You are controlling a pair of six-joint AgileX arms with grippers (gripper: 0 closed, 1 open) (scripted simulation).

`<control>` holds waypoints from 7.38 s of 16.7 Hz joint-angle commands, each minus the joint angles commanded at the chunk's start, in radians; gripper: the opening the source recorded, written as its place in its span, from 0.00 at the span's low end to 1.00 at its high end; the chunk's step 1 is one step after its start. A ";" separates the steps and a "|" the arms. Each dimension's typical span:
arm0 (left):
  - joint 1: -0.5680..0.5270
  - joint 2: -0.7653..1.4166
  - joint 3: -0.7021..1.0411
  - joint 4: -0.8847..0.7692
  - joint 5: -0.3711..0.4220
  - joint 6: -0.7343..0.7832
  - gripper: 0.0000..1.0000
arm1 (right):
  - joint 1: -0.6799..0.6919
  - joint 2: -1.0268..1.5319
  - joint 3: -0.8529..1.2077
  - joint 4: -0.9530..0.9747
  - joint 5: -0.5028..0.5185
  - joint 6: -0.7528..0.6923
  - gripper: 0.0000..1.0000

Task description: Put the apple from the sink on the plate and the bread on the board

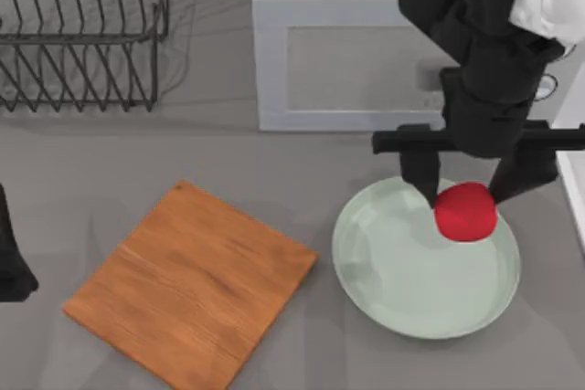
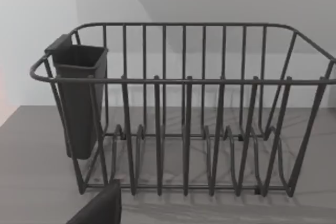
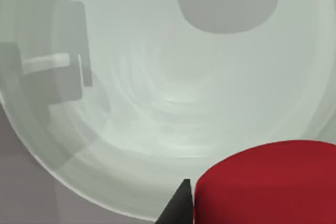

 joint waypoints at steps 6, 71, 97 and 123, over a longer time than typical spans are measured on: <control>0.000 0.000 0.000 0.000 0.000 0.000 1.00 | 0.033 0.004 0.017 0.026 -0.002 0.030 0.00; 0.019 0.104 0.096 -0.068 -0.002 0.046 1.00 | -0.532 -1.914 -1.585 1.280 -0.003 -0.550 1.00; 0.243 1.898 1.341 -1.012 -0.001 0.643 1.00 | -0.532 -1.914 -1.585 1.280 -0.003 -0.550 1.00; 0.245 2.014 1.199 -0.755 0.000 0.647 0.25 | -0.532 -1.914 -1.585 1.280 -0.003 -0.550 1.00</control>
